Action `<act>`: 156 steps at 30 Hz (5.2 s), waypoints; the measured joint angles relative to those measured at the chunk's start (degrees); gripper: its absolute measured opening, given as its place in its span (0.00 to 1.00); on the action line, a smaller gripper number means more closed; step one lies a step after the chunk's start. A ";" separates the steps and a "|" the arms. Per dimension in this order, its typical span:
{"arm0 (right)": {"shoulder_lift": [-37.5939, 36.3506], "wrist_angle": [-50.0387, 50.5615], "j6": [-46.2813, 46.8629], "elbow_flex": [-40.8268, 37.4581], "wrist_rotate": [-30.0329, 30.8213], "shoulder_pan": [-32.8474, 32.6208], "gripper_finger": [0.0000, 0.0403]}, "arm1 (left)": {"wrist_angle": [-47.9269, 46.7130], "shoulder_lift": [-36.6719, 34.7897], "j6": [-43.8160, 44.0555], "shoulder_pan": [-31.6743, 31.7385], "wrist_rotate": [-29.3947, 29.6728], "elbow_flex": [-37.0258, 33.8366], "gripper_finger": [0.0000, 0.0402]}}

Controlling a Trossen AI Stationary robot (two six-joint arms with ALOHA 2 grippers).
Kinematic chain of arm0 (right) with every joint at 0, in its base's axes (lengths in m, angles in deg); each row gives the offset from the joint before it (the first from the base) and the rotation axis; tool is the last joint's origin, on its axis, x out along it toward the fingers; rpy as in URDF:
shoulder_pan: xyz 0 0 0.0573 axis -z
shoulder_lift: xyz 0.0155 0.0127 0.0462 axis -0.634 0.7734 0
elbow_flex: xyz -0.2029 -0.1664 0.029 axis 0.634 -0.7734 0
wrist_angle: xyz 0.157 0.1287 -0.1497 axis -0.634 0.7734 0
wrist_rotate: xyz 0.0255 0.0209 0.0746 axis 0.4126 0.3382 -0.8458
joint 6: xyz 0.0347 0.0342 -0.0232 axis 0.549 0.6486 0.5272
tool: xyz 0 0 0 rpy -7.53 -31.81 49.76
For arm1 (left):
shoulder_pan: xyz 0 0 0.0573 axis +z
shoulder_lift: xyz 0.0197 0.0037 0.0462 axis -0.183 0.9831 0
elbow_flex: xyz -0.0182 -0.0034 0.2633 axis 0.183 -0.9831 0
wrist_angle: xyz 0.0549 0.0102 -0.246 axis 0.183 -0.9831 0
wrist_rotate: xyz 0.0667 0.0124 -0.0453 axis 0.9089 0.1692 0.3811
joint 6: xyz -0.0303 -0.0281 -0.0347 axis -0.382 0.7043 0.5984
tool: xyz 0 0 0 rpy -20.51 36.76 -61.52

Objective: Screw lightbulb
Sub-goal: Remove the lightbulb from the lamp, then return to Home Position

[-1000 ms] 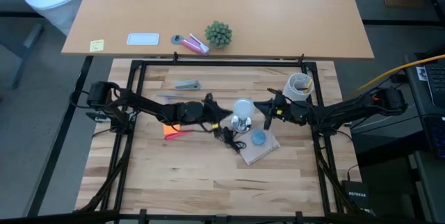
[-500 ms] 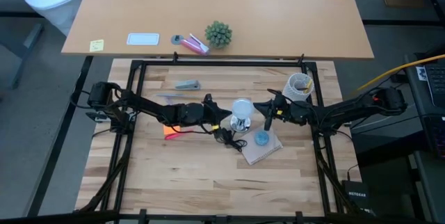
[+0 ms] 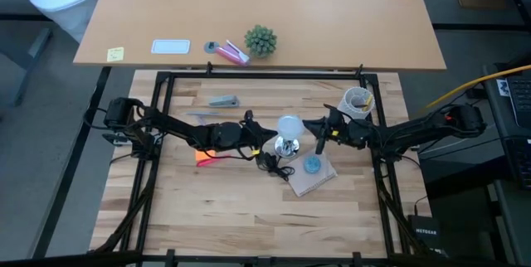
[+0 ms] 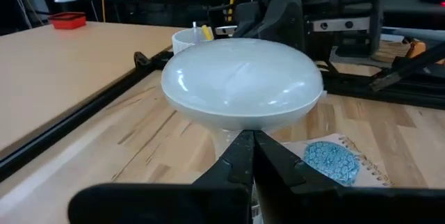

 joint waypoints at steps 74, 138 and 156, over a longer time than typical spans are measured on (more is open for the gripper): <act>7.72 -0.93 -2.89 0.15 3.89 -0.07 0.03 | -15.63 1.98 18.48 14.30 12.51 -7.37 0.00; -39.95 17.77 -5.72 0.11 -26.85 -0.09 0.03 | -53.90 -70.59 -1.74 -0.98 -9.46 -23.06 0.00; -47.80 23.93 -4.30 -11.50 -19.71 -0.07 0.03 | -35.72 -89.60 2.22 -0.98 -9.47 -46.86 0.00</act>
